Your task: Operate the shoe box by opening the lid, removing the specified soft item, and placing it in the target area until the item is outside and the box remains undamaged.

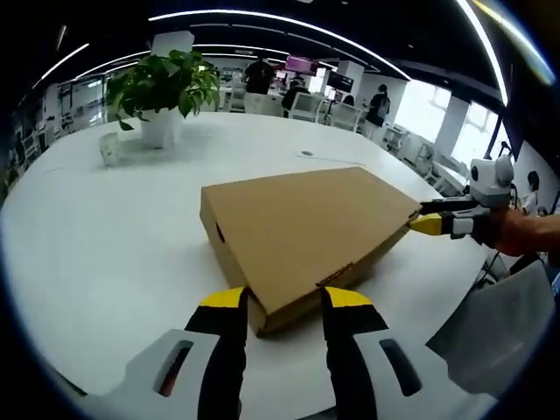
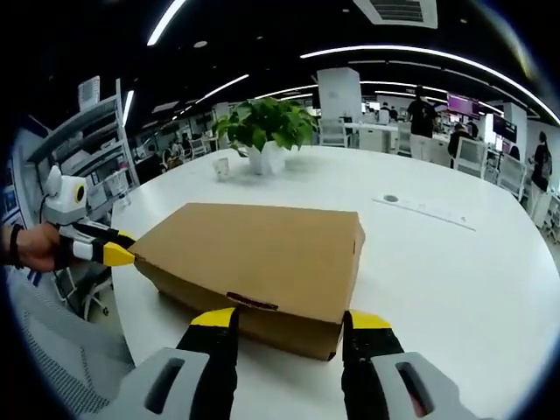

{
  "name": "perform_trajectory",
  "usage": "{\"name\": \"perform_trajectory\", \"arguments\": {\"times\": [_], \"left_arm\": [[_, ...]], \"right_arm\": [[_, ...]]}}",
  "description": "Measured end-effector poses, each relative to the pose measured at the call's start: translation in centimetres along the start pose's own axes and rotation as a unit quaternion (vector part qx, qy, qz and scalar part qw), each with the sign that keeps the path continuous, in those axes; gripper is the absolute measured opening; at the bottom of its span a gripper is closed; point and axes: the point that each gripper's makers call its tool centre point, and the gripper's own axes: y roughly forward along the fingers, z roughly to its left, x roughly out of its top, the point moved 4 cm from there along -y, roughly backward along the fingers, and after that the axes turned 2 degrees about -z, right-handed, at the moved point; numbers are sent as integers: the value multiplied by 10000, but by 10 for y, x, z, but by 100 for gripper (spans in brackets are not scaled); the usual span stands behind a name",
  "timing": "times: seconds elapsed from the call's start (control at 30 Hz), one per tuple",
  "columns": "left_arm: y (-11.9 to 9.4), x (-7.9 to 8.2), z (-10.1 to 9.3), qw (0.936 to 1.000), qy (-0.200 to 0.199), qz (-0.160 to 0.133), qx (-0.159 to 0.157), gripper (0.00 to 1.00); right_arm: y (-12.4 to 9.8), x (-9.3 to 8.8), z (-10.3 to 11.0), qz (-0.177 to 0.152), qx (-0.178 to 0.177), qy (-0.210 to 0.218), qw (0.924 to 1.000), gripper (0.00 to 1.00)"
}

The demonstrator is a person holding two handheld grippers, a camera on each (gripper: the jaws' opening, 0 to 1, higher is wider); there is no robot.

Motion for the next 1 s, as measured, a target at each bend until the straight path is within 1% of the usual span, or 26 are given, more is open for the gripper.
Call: {"name": "perform_trajectory", "arguments": {"times": [0.37, 0.67, 0.83, 0.93, 1.0], "left_arm": [[-8, 13, -3, 9992, -279, -284, -30, 33], [-14, 27, -3, 9993, -157, -326, -49, 31], [-19, 37, -5, 9989, -15, -461, -91, 31], [-21, 41, -5, 9984, -32, -555, -115, 31], [-22, 44, -5, 9981, 61, -601, -144, 31]], "right_arm": [[-6, 15, 0, -127, 16, -13, 9999, 43], [-12, 30, 1, -267, 6, -8, 9996, 42], [-16, 44, -1, -398, 21, -8, 9992, 42], [-17, 51, -2, -391, 28, -23, 9992, 42], [-18, 57, -2, -419, 32, -15, 9991, 41]]}}
